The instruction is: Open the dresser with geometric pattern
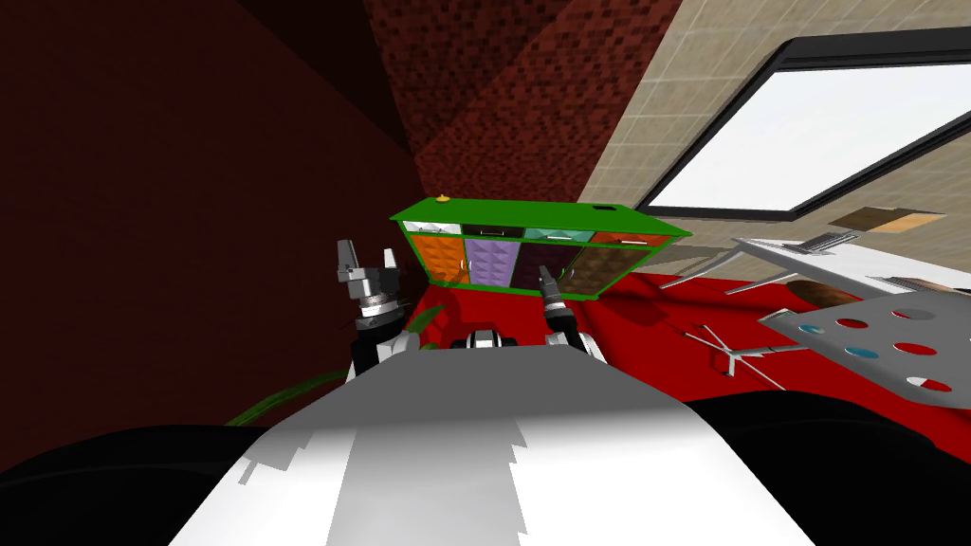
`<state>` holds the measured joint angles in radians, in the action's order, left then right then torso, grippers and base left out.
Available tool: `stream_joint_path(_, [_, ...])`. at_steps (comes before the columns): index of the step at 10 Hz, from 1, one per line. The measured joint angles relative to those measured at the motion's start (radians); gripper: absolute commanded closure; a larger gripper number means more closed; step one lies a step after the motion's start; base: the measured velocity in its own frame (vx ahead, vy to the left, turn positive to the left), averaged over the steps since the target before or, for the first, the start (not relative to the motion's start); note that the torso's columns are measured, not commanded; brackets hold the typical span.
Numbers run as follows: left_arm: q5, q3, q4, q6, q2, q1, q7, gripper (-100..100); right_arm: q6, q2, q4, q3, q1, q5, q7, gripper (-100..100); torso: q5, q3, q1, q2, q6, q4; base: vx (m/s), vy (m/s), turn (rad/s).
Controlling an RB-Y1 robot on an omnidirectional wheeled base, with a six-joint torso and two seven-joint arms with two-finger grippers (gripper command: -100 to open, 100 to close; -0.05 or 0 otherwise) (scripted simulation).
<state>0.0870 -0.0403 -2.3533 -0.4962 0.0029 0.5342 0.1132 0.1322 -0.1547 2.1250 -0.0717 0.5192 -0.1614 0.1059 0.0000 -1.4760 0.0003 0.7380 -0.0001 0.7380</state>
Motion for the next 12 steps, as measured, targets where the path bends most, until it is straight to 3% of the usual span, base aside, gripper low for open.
stream_joint_path(2, [0.0,0.0,0.0,0.0,0.0,0.0,0.0,0,-0.041,-0.004,-0.021,-0.012,0.019,-0.066,0.005,-100,0.0,0.0,0.001,0.0,0.0,0.0,0.024,0.074,0.03])
stream_joint_path(4, [0.0,0.0,0.0,0.0,0.0,0.0,0.0,0,-0.092,-0.022,-0.076,-0.006,-0.007,-0.126,-0.001,-100,0.0,0.0,-0.001,-0.001,0.0,0.0,0.03,0.06,0.043])
stream_joint_path(6, [0.0,0.0,0.0,0.0,0.0,0.0,0.0,0,-0.14,-0.03,-0.096,-0.014,0.011,-0.19,0.0,-100,0.0,0.0,0.0,0.0,0.0,0.0,0.03,0.058,0.04])
stream_joint_path(8, [0.0,0.0,0.0,0.0,0.0,0.0,0.0,0,-0.189,-0.041,-0.114,-0.013,0.002,-0.242,-0.005,-100,0.0,0.0,-0.002,0.001,0.0,0.0,0.018,0.035,0.032])
stream_joint_path(9, [0.0,0.0,0.0,0.0,0.0,0.0,0.0,0,-0.203,-0.038,-0.152,-0.011,0.0,-0.273,-0.004,-100,0.0,0.0,0.0,0.0,0.0,0.0,0.03,0.056,0.035])
stream_joint_path(11, [0.0,0.0,0.0,0.0,0.0,0.0,0.0,0,-0.242,-0.041,-0.163,-0.016,-0.003,-0.325,-0.003,-100,0.0,0.0,-0.001,0.001,0.0,0.0,0.018,0.048,0.024])
stream_joint_path(12, [0.0,0.0,0.0,0.0,0.0,0.0,0.0,0,-0.268,-0.04,-0.197,-0.019,-0.018,-0.356,-0.001,-100,0.0,0.0,0.001,0.0,0.0,0.0,0.028,0.06,0.047])
